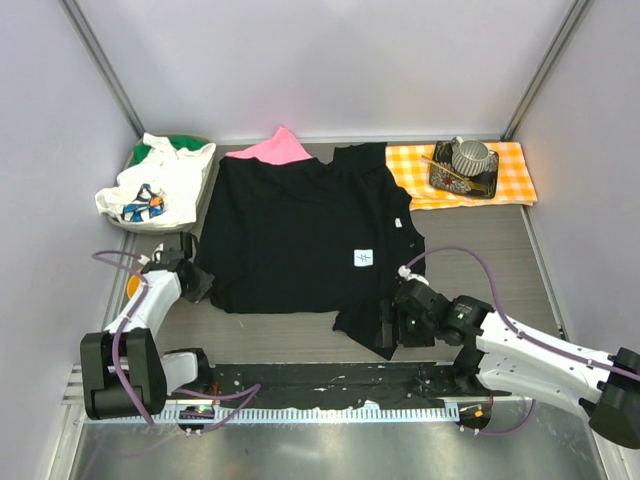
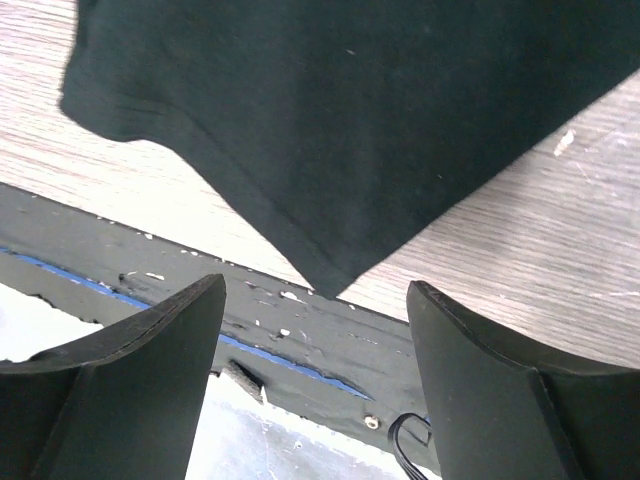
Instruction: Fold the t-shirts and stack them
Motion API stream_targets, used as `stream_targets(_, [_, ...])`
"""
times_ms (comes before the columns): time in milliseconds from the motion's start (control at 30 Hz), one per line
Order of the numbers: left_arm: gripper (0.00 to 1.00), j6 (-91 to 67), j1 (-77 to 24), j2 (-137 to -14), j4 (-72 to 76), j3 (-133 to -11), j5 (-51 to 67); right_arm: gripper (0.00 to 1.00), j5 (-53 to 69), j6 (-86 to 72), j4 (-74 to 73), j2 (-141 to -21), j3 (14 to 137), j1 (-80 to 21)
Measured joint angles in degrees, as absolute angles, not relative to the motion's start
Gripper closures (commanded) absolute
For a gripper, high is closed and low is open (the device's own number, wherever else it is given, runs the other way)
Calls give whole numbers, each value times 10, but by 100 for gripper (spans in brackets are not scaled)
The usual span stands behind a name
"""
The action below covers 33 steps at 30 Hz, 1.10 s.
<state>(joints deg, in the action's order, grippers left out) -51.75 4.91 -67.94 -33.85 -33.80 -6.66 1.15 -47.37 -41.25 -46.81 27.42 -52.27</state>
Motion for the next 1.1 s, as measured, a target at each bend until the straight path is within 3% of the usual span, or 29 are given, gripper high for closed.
stream_targets(500, [100, -503, 49, -666, -334, -325, -35, 32, -16, -560, -358, -532, 242, -555])
stream_targets(767, [100, -503, 49, -655, -333, -323, -25, 57, -22, -602, -285, -585, 244, -593])
stream_targets(1100, [100, -503, 49, -648, -332, -319, -19, 99, -40, -652, -273, -562, 217, -608])
